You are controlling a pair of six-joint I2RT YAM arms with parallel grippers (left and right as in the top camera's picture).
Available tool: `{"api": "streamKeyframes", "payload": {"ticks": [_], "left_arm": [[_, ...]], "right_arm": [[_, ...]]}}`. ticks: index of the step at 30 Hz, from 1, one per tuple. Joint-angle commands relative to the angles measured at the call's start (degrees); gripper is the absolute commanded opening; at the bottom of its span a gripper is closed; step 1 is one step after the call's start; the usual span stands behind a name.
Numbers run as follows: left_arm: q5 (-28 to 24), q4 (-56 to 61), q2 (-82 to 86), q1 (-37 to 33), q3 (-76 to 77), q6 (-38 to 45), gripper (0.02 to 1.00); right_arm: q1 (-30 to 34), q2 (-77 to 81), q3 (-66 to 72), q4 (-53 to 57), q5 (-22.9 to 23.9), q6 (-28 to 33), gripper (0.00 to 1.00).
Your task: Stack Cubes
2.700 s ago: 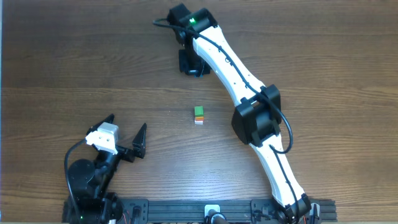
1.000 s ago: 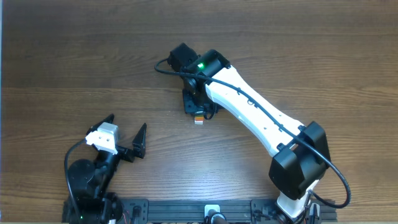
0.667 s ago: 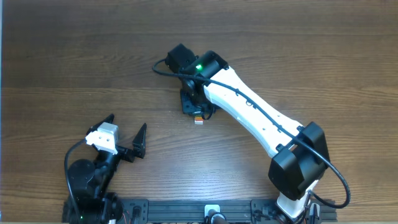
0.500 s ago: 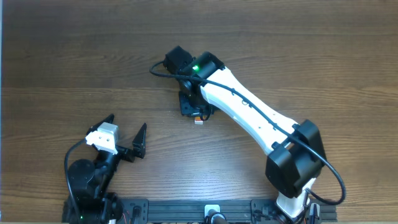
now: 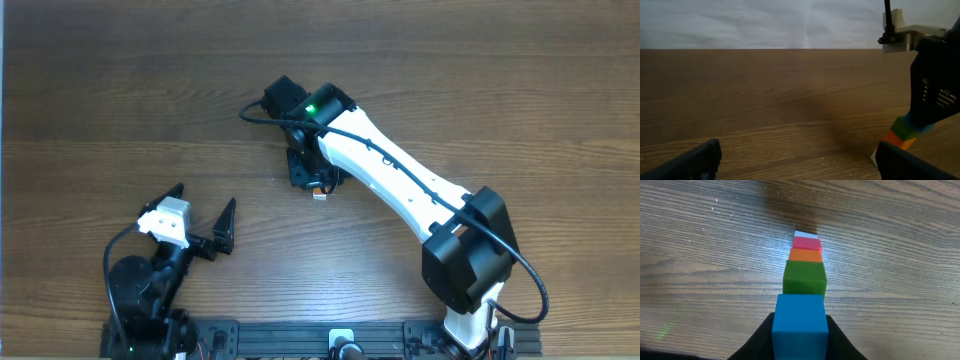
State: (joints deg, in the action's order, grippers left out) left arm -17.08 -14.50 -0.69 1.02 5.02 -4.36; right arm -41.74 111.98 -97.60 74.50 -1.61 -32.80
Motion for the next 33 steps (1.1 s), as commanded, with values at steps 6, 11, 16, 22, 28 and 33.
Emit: {"api": "streamKeyframes", "payload": {"ticks": [6,11,16,22,28,33], "left_arm": [[0.42,0.00,0.31,0.26,-0.33,-0.61,1.000],[0.42,0.00,0.31,0.26,-0.33,-0.61,0.998],[0.42,0.00,0.31,0.26,-0.33,-0.61,1.000],[0.42,0.00,0.31,0.26,-0.33,-0.61,1.000],[0.42,0.00,0.31,0.26,-0.33,-0.61,1.000],[0.42,0.00,0.31,0.26,-0.33,-0.61,1.000]], "right_arm": [[-0.37,0.22,-1.33,-0.26,0.00,0.31,0.051],[-0.37,0.22,-1.33,-0.50,0.79,0.31,0.051],[-0.37,0.22,-1.33,-0.98,0.85,0.72,0.049],[-0.37,0.22,-1.33,-1.25,1.25,0.72,0.049],[-0.37,0.22,-1.33,-1.25,1.68,1.01,0.047],[-0.37,0.22,-1.33,-1.25,1.70,1.18,0.049]]}}
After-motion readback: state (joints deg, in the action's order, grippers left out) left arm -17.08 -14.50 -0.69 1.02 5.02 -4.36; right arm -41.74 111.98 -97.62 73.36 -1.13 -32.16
